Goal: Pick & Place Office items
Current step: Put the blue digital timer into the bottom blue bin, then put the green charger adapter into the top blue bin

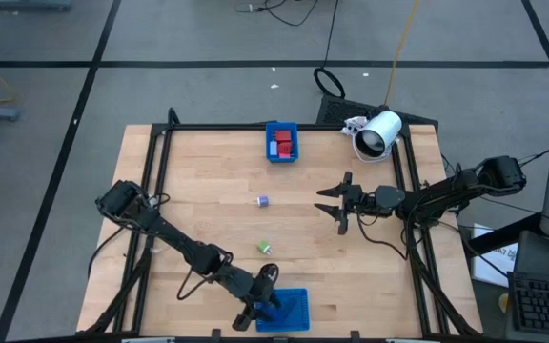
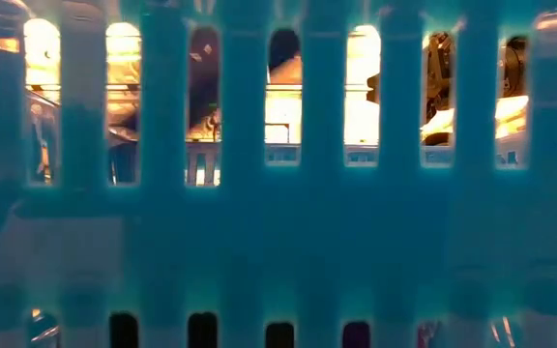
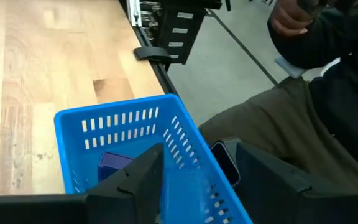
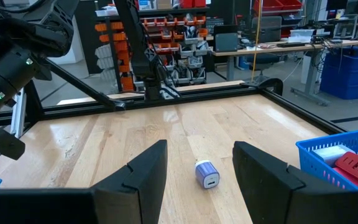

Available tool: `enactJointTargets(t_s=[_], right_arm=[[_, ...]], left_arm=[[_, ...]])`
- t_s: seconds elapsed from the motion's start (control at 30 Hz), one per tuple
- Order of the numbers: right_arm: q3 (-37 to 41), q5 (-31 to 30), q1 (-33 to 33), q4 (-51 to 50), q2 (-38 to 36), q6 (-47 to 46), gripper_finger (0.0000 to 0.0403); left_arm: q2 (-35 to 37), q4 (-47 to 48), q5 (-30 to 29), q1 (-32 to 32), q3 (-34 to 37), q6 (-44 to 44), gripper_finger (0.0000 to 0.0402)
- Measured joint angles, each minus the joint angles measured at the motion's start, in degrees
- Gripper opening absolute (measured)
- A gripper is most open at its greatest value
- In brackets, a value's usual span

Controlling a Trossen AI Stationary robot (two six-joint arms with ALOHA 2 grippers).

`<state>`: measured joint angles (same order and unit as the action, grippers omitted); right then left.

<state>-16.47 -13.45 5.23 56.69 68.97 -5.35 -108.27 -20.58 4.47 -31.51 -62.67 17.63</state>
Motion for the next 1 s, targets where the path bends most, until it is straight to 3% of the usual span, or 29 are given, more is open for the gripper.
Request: enactJointTargets(t_s=[0.23, 0.43, 0.63, 0.83, 1.0], right_arm=[[0.0, 0.0, 0.0, 0.0, 0.0, 0.01, 0.0171], [0.0, 0.02, 0.01, -0.02, 0.0, -1.12, 0.0171], [0.0, 0.02, 0.01, -0.02, 0.0, -1.3, 0.0171], [0.0, 0.02, 0.0, -0.32, 0.0, -1.29, 0.0171], [0.0, 0.02, 0.0, -0.54, 0.0, -1.28, 0.0171]], left_arm=[[0.0, 1.0, 0.02, 0.17, 0.0, -1.2, 0.0247], [2.92, 4.43, 0.92, 2.15, 0.07, 1.05, 0.0263], [10.2, 14.53, 1.86, 3.98, 0.09, 1.04, 0.0259], [15.08, 15.26, -0.78, 3.64, 1.92, -4.84, 0.0243], [15.82, 16.38, -4.51, 3.3, 6.45, -1.88, 0.0226]])
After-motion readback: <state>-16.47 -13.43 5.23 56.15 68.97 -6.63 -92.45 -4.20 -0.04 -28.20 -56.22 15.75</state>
